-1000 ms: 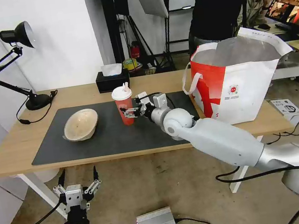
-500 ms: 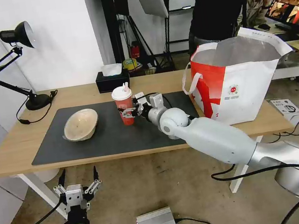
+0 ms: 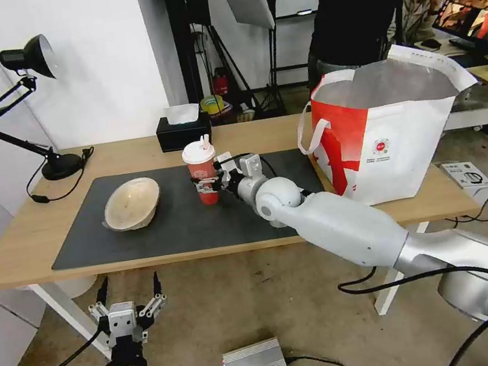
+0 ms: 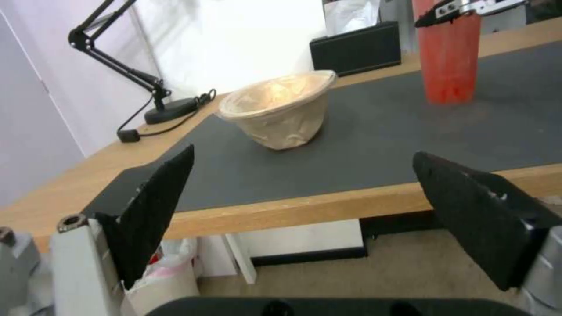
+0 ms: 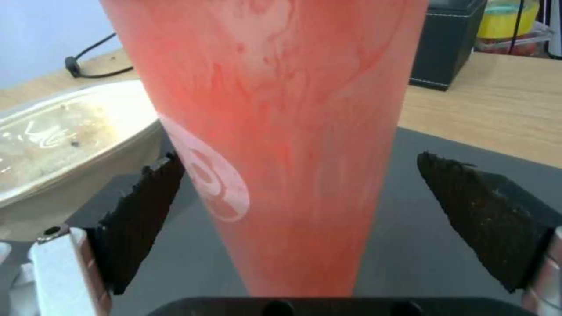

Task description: Pick up the trash from the table and place it into the takeout bag.

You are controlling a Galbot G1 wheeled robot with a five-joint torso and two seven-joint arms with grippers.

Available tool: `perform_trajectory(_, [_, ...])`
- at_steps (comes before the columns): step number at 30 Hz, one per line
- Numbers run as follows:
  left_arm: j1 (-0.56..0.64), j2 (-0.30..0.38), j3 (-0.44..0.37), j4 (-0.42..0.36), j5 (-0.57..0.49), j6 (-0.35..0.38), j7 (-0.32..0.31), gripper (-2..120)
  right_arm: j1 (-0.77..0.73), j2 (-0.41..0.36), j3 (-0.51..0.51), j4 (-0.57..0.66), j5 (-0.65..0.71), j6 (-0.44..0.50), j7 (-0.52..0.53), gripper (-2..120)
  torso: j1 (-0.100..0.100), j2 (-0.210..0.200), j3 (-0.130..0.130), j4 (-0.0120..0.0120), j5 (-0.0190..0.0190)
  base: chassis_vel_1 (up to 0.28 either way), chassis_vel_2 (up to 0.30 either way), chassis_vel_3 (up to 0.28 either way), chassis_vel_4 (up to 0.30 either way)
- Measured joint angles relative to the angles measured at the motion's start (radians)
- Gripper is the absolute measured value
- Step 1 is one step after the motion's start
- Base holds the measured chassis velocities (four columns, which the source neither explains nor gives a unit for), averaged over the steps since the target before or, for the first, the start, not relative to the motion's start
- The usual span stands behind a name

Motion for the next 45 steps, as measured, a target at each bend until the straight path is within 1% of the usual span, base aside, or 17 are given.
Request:
perform_trajectory(14, [0.003, -0.003, 0.001, 0.006, 0.000, -0.005, -0.001, 100, 0.000, 0.046, -0.003, -0.060, -0.021, 0.017, -0.007, 99, 0.000, 0.000, 0.000, 0.0000, 0.0000, 0.000, 0.000, 0.000, 0.000])
perform_trajectory(17, [0.002, -0.003, 0.002, 0.009, 0.001, -0.007, -0.001, 100, -0.005, 0.052, -0.002, -0.072, -0.024, 0.024, -0.008, 90, 0.000, 0.000, 0.000, 0.0001, 0.0000, 0.000, 0.000, 0.000, 0.000])
perform_trajectory(18, [0.002, -0.003, 0.002, 0.009, 0.001, -0.007, -0.001, 100, -0.005, 0.052, -0.002, -0.072, -0.024, 0.024, -0.008, 90, 0.000, 0.000, 0.000, 0.0001, 0.0000, 0.000, 0.000, 0.000, 0.000])
perform_trajectory(22, [-0.001, -0.003, 0.003, 0.013, 0.001, -0.007, -0.001, 100, -0.015, 0.051, 0.002, -0.076, -0.026, 0.027, -0.008, 72, 0.000, 0.000, 0.000, 0.0000, 0.0001, 0.000, 0.000, 0.000, 0.000])
perform_trajectory(23, [-0.001, -0.003, 0.003, 0.013, 0.001, -0.007, -0.001, 100, -0.015, 0.051, 0.002, -0.076, -0.026, 0.027, -0.008, 72, 0.000, 0.000, 0.000, 0.0000, 0.0001, 0.000, 0.000, 0.000, 0.000])
perform_trajectory(27, [-0.006, -0.002, 0.005, 0.018, 0.001, -0.007, -0.001, 100, -0.022, 0.049, 0.005, -0.075, -0.027, 0.031, -0.009, 55, 0.000, 0.000, 0.000, 0.0000, 0.0002, 0.000, 0.000, 0.000, 0.000])
perform_trajectory(28, [-0.006, -0.002, 0.005, 0.018, 0.001, -0.007, -0.001, 100, -0.022, 0.049, 0.005, -0.075, -0.027, 0.031, -0.009, 55, 0.000, 0.000, 0.000, 0.0000, 0.0002, 0.000, 0.000, 0.000, 0.000])
perform_trajectory(30, [-0.007, -0.003, 0.006, 0.019, 0.001, -0.008, -0.001, 100, -0.023, 0.049, 0.006, -0.075, -0.027, 0.033, -0.009, 45, 0.000, 0.000, 0.000, 0.0001, 0.0002, 0.000, 0.000, 0.000, 0.000])
perform_trajectory(31, [-0.007, -0.003, 0.006, 0.020, 0.001, -0.008, -0.001, 100, -0.023, 0.049, 0.006, -0.076, -0.027, 0.033, -0.009, 43, 0.000, 0.000, 0.000, 0.0001, 0.0002, 0.000, 0.000, 0.000, 0.000])
perform_trajectory(32, [-0.007, -0.004, 0.006, 0.020, 0.001, -0.009, -0.001, 100, -0.024, 0.049, 0.006, -0.076, -0.027, 0.034, -0.010, 37, 0.000, 0.000, 0.000, 0.0002, 0.0002, 0.000, 0.000, 0.000, 0.000])
perform_trajectory(33, [-0.007, -0.004, 0.006, 0.020, 0.001, -0.009, -0.001, 100, -0.024, 0.049, 0.006, -0.076, -0.027, 0.034, -0.010, 37, 0.000, 0.000, 0.000, 0.0002, 0.0002, 0.000, 0.000, 0.000, 0.000])
perform_trajectory(36, [-0.007, -0.005, 0.006, 0.021, 0.002, -0.012, -0.001, 100, -0.025, 0.047, 0.006, -0.078, -0.027, 0.035, -0.010, 22, 0.000, 0.000, 0.000, 0.0001, 0.0002, 0.000, 0.000, 0.000, 0.000])
perform_trajectory(37, [-0.007, -0.005, 0.005, 0.022, 0.002, -0.013, -0.001, 100, -0.026, 0.046, 0.006, -0.077, -0.027, 0.036, -0.009, 19, 0.000, 0.000, 0.000, 0.0001, 0.0001, 0.000, 0.000, 0.000, 0.000])
perform_trajectory(38, [-0.007, -0.005, 0.005, 0.022, 0.002, -0.013, -0.001, 100, -0.026, 0.046, 0.006, -0.077, -0.027, 0.036, -0.009, 19, 0.000, 0.000, 0.000, 0.0001, 0.0001, 0.000, 0.000, 0.000, 0.000])
perform_trajectory(41, [-0.007, -0.006, 0.004, 0.022, 0.002, -0.014, -0.001, 100, -0.027, 0.042, 0.007, -0.075, -0.027, 0.038, -0.009, 10, 0.000, 0.000, 0.000, 0.0000, 0.0001, 0.000, 0.000, 0.000, 0.000])
perform_trajectory(42, [-0.007, -0.006, 0.004, 0.022, 0.002, -0.014, -0.001, 100, -0.027, 0.042, 0.007, -0.075, -0.027, 0.038, -0.009, 10, 0.000, 0.000, 0.000, 0.0000, 0.0001, 0.000, 0.000, 0.000, 0.000])
perform_trajectory(45, [-0.006, -0.008, 0.004, 0.023, 0.002, -0.015, -0.001, 100, -0.028, 0.037, 0.007, -0.067, -0.027, 0.040, -0.007, 4, 0.000, 0.000, 0.000, 0.0000, 0.0001, 0.000, 0.000, 0.000, 0.000])
